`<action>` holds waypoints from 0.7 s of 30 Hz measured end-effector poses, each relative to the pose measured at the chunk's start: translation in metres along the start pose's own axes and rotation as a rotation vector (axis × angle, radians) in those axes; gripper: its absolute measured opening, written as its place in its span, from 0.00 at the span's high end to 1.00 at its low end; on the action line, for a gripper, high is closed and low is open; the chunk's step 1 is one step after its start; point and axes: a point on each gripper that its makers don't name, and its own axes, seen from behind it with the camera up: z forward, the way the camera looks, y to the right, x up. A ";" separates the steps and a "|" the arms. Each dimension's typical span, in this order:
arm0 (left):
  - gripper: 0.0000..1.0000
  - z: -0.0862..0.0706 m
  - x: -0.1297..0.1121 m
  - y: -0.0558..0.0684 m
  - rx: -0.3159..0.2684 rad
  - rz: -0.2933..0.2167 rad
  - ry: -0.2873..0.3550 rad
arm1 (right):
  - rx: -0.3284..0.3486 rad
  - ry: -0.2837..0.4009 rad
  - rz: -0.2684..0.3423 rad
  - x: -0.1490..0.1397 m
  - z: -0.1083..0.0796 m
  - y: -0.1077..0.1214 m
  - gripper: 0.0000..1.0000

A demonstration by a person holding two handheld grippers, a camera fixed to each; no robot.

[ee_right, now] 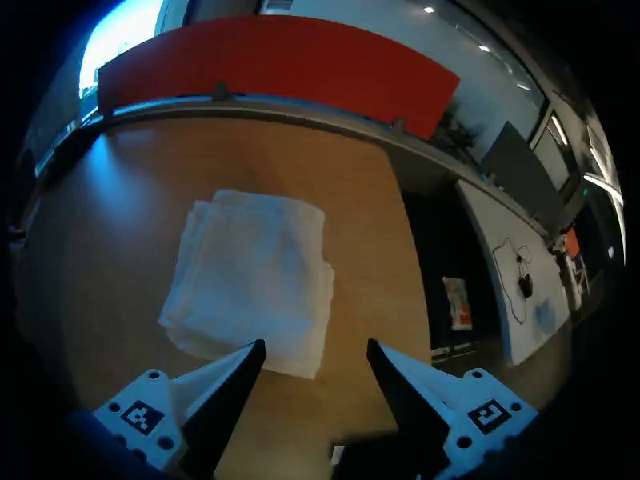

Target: Fold towel

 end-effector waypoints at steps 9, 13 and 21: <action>0.07 0.000 0.005 0.002 -0.003 0.002 0.014 | 0.014 0.115 0.038 0.028 -0.012 -0.023 0.02; 0.07 0.000 0.007 0.004 -0.005 -0.001 0.019 | 0.031 0.166 0.053 0.041 -0.018 -0.038 0.02; 0.07 -0.001 0.011 0.004 -0.002 -0.005 0.029 | 0.063 0.264 0.093 0.064 -0.031 -0.068 0.02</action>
